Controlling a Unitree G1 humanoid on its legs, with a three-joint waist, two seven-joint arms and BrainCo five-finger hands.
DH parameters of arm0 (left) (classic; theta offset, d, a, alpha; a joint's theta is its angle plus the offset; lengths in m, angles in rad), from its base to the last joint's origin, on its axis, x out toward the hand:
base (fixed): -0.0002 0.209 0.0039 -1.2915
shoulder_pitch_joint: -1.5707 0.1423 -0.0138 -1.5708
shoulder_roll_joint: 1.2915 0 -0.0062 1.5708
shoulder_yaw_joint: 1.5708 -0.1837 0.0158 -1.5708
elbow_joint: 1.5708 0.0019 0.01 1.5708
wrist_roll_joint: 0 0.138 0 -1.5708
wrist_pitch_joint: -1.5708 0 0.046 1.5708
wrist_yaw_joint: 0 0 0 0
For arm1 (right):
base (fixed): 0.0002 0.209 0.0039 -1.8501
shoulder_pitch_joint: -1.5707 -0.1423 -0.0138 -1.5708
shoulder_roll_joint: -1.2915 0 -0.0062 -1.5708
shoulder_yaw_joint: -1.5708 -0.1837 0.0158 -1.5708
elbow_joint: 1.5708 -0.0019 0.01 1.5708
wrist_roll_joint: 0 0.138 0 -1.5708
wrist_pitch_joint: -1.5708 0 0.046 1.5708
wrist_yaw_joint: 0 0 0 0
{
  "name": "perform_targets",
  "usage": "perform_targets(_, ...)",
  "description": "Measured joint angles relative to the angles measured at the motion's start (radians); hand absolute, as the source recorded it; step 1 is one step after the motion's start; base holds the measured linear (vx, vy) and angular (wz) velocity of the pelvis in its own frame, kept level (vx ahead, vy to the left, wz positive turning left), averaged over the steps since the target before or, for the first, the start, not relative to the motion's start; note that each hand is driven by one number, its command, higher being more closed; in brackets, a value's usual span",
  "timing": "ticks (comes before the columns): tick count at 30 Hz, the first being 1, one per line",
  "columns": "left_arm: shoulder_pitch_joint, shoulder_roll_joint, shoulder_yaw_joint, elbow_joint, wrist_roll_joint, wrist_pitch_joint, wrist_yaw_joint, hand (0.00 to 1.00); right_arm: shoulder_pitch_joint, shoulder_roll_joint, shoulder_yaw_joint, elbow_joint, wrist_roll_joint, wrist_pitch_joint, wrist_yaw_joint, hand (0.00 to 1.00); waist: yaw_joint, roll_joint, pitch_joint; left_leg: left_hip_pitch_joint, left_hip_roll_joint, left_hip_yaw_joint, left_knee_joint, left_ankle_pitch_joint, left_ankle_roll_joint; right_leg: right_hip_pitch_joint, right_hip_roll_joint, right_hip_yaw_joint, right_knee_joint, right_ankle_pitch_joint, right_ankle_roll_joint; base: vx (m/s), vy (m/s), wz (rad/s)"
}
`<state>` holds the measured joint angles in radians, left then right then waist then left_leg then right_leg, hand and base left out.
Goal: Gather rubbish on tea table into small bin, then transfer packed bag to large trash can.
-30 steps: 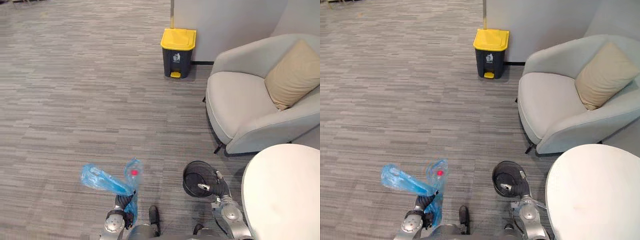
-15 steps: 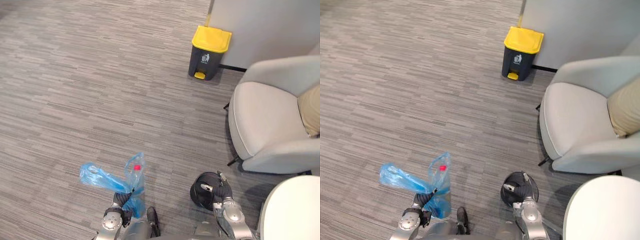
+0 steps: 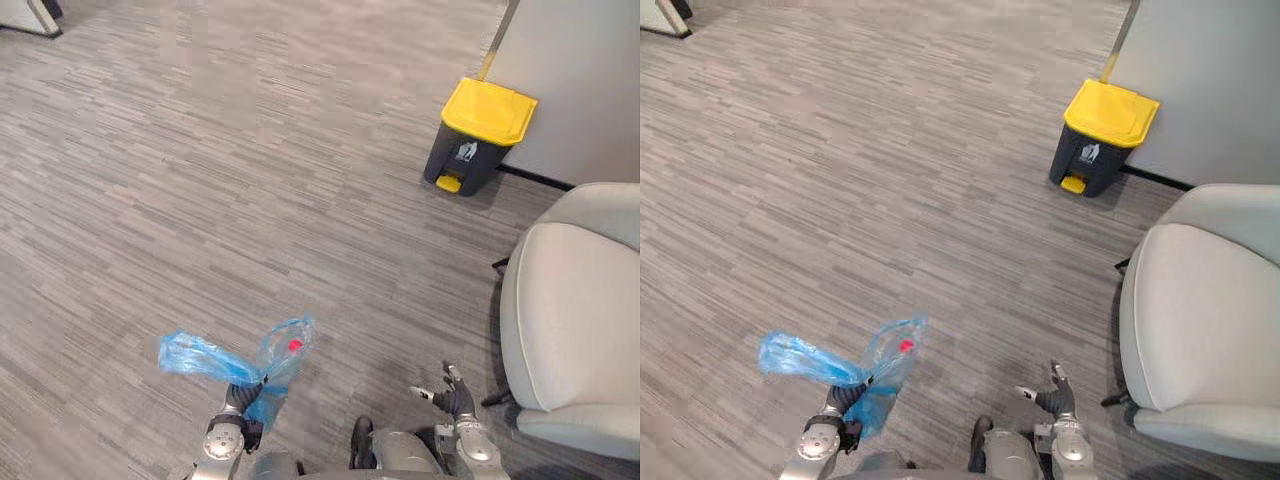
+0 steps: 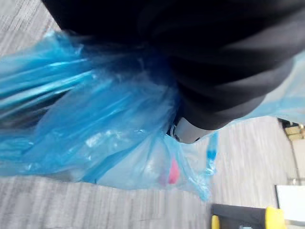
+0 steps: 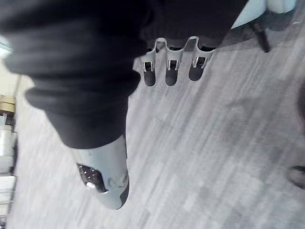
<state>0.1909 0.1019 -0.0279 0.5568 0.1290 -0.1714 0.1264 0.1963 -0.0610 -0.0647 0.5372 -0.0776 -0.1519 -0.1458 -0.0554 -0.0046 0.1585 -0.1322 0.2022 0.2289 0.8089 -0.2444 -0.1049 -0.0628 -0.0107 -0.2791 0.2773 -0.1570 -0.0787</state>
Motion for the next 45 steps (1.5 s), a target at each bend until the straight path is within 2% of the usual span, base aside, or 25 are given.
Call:
perform_targets(3,0.007,-0.016,0.001,-0.054,0.0,-0.002,-0.003,1.0,-0.007,0.012,-0.001,-0.063,0.012,-0.006,-0.003,0.0,0.037,-0.018,0.004,-0.098,0.044,0.031,0.104,-0.026,0.044,0.084,0.009,0.1,-0.048,-0.02,-0.003,0.37,-0.02,-0.78)
perform_targets(6,0.005,-0.023,0.002,-0.064,0.0,-0.007,-0.012,1.0,-0.01,0.016,-0.001,-0.072,0.018,-0.004,-0.004,0.0,0.061,-0.014,0.01,-0.191,0.029,-0.025,-0.047,-0.033,0.056,0.108,0.004,0.196,-0.069,-0.048,0.023,0.22,0.138,-0.87)
perform_targets(8,0.007,-0.028,0.002,-0.059,-0.001,-0.007,-0.014,1.0,-0.001,0.016,-0.011,-0.063,0.018,0.001,-0.005,0.0,0.069,-0.015,0.012,-0.21,-0.024,-0.103,-0.228,-0.015,0.033,0.12,-0.02,0.244,-0.059,-0.073,0.061,0.28,0.275,-0.75)
perform_targets(9,0.007,-0.034,0.002,-0.051,-0.001,-0.007,-0.014,1.0,-0.002,0.011,-0.016,-0.047,0.018,0.002,-0.006,0.0,0.069,-0.006,0.008,-0.198,-0.048,-0.148,-0.35,0.017,0.004,0.122,-0.025,0.267,-0.049,-0.091,0.081,0.27,0.339,-0.75)
perform_targets(10,0.007,-0.045,0.003,-0.04,-0.001,-0.008,-0.013,1.0,-0.005,-0.006,-0.018,-0.026,0.018,0.003,-0.007,0.0,0.072,0.025,0.005,-0.175,-0.048,-0.186,-0.445,0.135,-0.01,0.119,-0.021,0.301,-0.027,-0.125,0.116,0.34,0.433,-0.92)
perform_targets(11,0.009,-0.043,0.003,-0.031,-0.001,-0.001,-0.012,1.0,-0.015,0.008,-0.01,0.007,0.017,0.009,-0.005,0.0,0.073,-0.005,-0.005,-0.164,-0.077,-0.163,-0.433,0.145,0.015,0.121,-0.046,0.334,-0.023,-0.14,0.136,0.29,0.37,-0.73)
perform_targets(13,0.004,-0.03,0.003,-0.031,-0.002,0.0,-0.013,1.0,-0.004,0.035,-0.008,0.006,0.015,0.006,-0.005,0.0,0.07,-0.045,-0.023,-0.165,-0.105,-0.116,-0.415,0.101,0.037,0.105,-0.093,0.349,-0.01,-0.144,0.144,0.3,0.28,-0.51)
perform_targets(16,0.015,-0.03,-0.001,-0.038,-0.002,0.002,-0.013,1.0,-0.006,0.04,-0.008,0.006,-0.001,0.006,-0.004,0.0,0.076,-0.05,-0.025,-0.105,-0.111,-0.026,-0.389,0.023,0.062,0.068,-0.127,0.401,0.109,-0.136,0.163,0.32,0.255,-0.83)
perform_targets(18,0.038,-0.02,-0.008,-0.048,-0.002,0.005,-0.013,1.0,-0.017,0.04,-0.007,0.006,-0.014,0.006,-0.004,0.0,0.071,-0.045,-0.023,-0.015,-0.113,0.045,-0.4,-0.021,0.091,-0.061,-0.144,0.411,0.408,-0.088,0.276,0.34,0.181,-0.88)
perform_targets(19,0.034,-0.011,-0.011,-0.049,-0.002,0.008,-0.012,1.0,-0.014,0.041,-0.007,0.007,-0.016,0.007,-0.004,0.0,0.07,-0.045,-0.022,0.012,-0.113,0.063,-0.406,-0.037,0.096,-0.105,-0.148,0.4,0.504,-0.08,0.29,0.31,0.106,-0.46)
perform_targets(20,0.031,-0.008,-0.011,-0.05,-0.002,0.009,-0.012,1.0,-0.01,0.04,-0.007,0.008,-0.019,0.008,-0.004,0.0,0.069,-0.042,-0.02,0.027,-0.113,0.068,-0.409,-0.044,0.097,-0.128,-0.15,0.386,0.544,-0.085,0.28,0.35,0.045,-0.32)
perform_targets(21,0.025,0.003,-0.011,-0.057,-0.005,0.009,-0.01,1.0,-0.01,0.04,-0.007,0.017,-0.034,0.011,-0.004,0.0,0.066,-0.039,-0.018,0.078,-0.107,0.076,-0.431,-0.067,0.094,-0.203,-0.151,0.309,0.629,-0.118,0.224,0.37,-0.014,-0.21)
perform_targets(22,0.023,0.007,-0.011,-0.061,-0.006,0.009,-0.009,1.0,-0.014,0.04,-0.007,0.025,-0.043,0.011,-0.004,0.0,0.061,-0.035,-0.016,0.106,-0.099,0.083,-0.45,-0.072,0.087,-0.241,-0.149,0.252,0.632,-0.135,0.197,0.47,-0.062,-0.2)
perform_targets(25,0.02,0.016,-0.002,-0.06,-0.013,0.009,-0.004,1.0,-0.065,0.026,0.003,0.089,-0.059,0.02,-0.004,0.0,0.048,-0.034,-0.011,0.185,-0.066,0.102,-0.494,-0.073,0.08,-0.338,-0.127,0.1,0.498,-0.149,0.148,0.36,-0.105,-0.11)
perform_targets(26,0.01,0.028,0.001,-0.043,-0.013,0.009,0.005,1.0,-0.084,0.017,0.006,0.111,-0.067,0.024,-0.004,0.0,0.041,-0.034,-0.009,0.215,-0.057,0.099,-0.512,-0.071,0.076,-0.364,-0.113,0.054,0.361,-0.109,0.121,0.56,-0.192,0.08)
perform_targets(27,-0.004,0.053,0.004,-0.028,-0.014,0.009,0.007,1.0,-0.086,0.006,0.006,0.122,-0.078,0.025,-0.006,0.0,0.037,-0.052,-0.011,0.251,-0.079,0.081,-0.536,-0.069,0.034,-0.348,-0.096,0.044,0.184,0.102,0.07,0.58,-0.186,0.15)
perform_targets(29,-0.031,0.035,0.01,0.003,-0.019,0.01,0.008,1.0,-0.112,-0.038,0.003,0.157,-0.088,0.032,-0.006,0.0,0.042,-0.001,-0.003,0.265,-0.037,0.032,-0.549,-0.062,0.017,-0.326,-0.049,0.041,0.181,0.1,0.018,0.46,-0.146,-0.17)
perform_targets(32,-0.072,0.017,0.032,0.011,-0.019,0.009,0.008,1.0,-0.132,-0.067,-0.021,0.157,-0.091,0.039,-0.006,0.0,0.024,0.03,0.012,0.28,-0.029,-0.024,-0.551,0.022,-0.045,-0.31,-0.045,0.025,0.214,0.018,0.004,0.4,-0.173,0.03)
perform_targets(33,-0.081,0.013,0.033,0.011,-0.019,0.009,0.007,1.0,-0.121,-0.061,-0.021,0.155,-0.09,0.045,-0.006,0.0,0.014,0.027,0.015,0.264,-0.018,-0.059,-0.464,0.061,-0.056,-0.257,-0.043,0.008,0.196,-0.005,0.004,0.46,-0.212,0.32)
perform_targets(34,-0.081,-0.009,0.038,0.009,-0.019,0.009,0.006,1.0,-0.097,-0.056,-0.019,0.139,-0.09,0.045,-0.007,0.0,0.014,0.027,0.017,0.202,0.014,-0.095,-0.246,0.138,-0.068,-0.154,-0.028,-0.006,0.132,-0.017,0.005,0.46,-0.211,0.28)
perform_targets(36,-0.071,-0.027,0.039,-0.007,-0.019,0.008,0.006,1.0,-0.086,-0.04,-0.013,0.124,-0.089,0.045,-0.007,0.0,0.024,0.022,0.02,0.126,0.054,-0.091,-0.039,0.119,-0.055,-0.079,-0.012,-0.003,0.08,-0.021,-0.002,0.28,-0.093,-0.04)
perform_targets(37,-0.052,-0.04,0.04,-0.033,-0.021,0.008,0.005,1.0,-0.08,-0.032,-0.015,0.097,-0.088,0.043,-0.008,0.0,0.041,0.021,0.021,0.032,0.081,-0.081,0.135,0.075,-0.019,-0.011,0.01,0.014,0.033,-0.033,-0.012,0.26,-0.045,-0.31)
perform_targets(38,-0.05,-0.041,0.04,-0.04,-0.022,0.008,0.005,1.0,-0.082,-0.026,-0.016,0.092,-0.086,0.042,-0.008,0.0,0.047,0.014,0.024,-0.001,0.08,-0.078,0.161,0.066,-0.009,0.005,0.013,0.024,0.023,-0.039,-0.015,0.28,-0.022,-0.48)
perform_targets(41,-0.023,-0.042,0.04,-0.044,-0.03,0.009,0.005,1.0,-0.091,-0.009,-0.017,0.072,-0.079,0.042,-0.008,0.0,0.076,0.001,0.026,-0.153,0.055,-0.037,0.065,0.033,0.044,0.074,0.013,0.066,-0.032,-0.057,-0.001,0.21,0.043,-0.34)
perform_targets(45,-0.014,-0.045,0.045,-0.044,-0.03,0.01,0.006,1.0,-0.091,-0.005,-0.063,0.09,-0.079,0.044,-0.014,0.0,0.1,0.005,0.024,-0.177,-0.049,-0.063,-0.395,0.069,0.013,0.115,-0.016,0.118,-0.052,-0.081,0.067,0.33,0.205,-0.39)
